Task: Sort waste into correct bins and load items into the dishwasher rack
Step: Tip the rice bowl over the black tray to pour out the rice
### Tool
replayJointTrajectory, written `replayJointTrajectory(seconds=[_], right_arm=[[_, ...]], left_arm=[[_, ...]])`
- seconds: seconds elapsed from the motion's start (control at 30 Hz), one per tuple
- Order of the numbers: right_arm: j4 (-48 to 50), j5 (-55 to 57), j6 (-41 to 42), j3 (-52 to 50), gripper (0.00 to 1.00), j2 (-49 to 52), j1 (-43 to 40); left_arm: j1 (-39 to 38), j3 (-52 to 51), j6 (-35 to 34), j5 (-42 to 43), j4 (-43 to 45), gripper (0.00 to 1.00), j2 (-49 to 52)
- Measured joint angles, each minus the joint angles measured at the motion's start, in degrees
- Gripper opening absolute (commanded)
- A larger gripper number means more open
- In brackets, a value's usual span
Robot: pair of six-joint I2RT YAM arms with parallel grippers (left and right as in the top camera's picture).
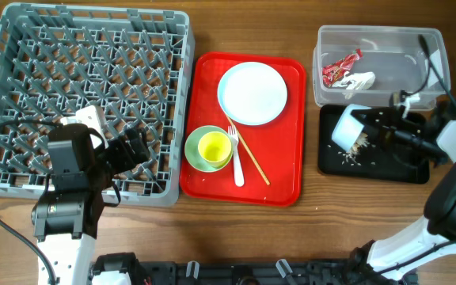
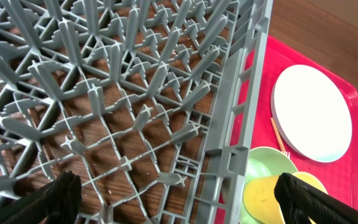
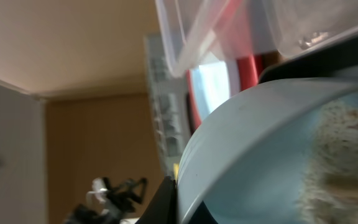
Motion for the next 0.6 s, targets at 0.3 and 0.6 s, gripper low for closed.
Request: replayJointTrajectory(seconds=[0.3,0.6], right_arm=[[7.0,-9.3,7.6,-0.2,0.04,1.1,-6.6],[16.0,-9.9,24.0,-0.4,0.04,1.1,-8.6]], left_arm=[[0.0,0.0,0.0,0.0,0.0,1.0,0.0],[0.0,0.0,0.0,0.0,0.1,1.0,0.0]])
